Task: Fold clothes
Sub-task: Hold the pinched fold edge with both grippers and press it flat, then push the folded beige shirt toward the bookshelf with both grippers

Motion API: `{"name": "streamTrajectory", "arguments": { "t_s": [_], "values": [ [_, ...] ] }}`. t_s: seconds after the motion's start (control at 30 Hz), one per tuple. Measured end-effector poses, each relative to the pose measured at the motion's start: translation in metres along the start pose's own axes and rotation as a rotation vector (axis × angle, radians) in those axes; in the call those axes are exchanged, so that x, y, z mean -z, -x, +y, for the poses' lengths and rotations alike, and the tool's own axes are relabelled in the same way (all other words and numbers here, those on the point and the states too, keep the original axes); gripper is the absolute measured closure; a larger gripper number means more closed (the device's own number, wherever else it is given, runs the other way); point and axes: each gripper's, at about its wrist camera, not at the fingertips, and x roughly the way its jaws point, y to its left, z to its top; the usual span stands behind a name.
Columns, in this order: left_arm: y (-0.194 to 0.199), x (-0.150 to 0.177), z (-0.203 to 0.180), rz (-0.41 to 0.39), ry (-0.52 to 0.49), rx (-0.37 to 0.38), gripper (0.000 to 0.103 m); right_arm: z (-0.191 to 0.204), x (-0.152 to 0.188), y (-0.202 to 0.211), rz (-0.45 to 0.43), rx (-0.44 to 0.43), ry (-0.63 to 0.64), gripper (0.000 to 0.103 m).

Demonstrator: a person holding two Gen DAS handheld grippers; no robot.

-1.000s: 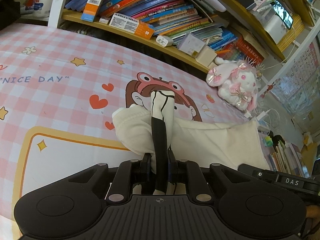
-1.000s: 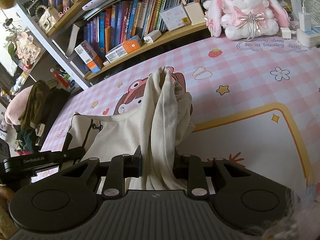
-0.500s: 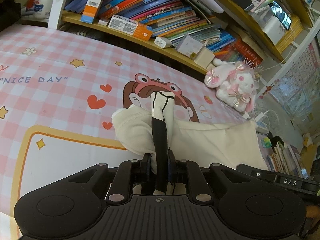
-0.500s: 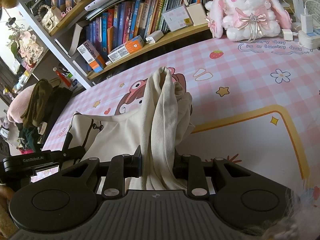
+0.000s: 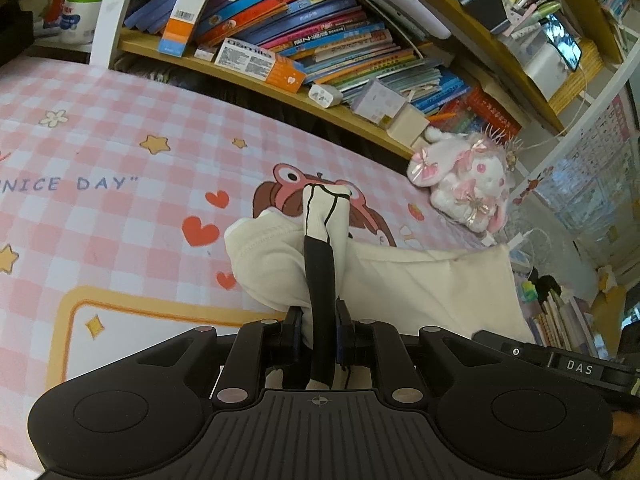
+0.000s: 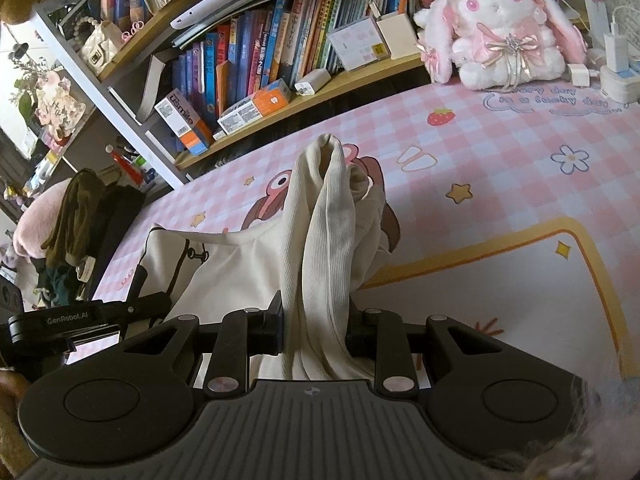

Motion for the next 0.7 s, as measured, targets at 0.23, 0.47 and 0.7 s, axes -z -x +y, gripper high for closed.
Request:
{"name": "streamTrajectory", "arguments": {
  "t_s": [0.23,0.47,0.7],
  "values": [
    [-0.003,-0.024,0.018,-0.014,-0.012,0.024,0.090,0.019,-0.012,-0.015,-0.013,0.017,0.029,0.080],
    [-0.016,-0.060,0.036,-0.047,-0.014,0.040,0.090,0.034,-0.039,-0.039,-0.035,0.013,0.063,0.080],
    [-0.042,-0.100,0.055,-0.074,0.004,0.051,0.091,0.036,-0.076,-0.077,-0.046,0.001,0.067,0.080]
  ]
}}
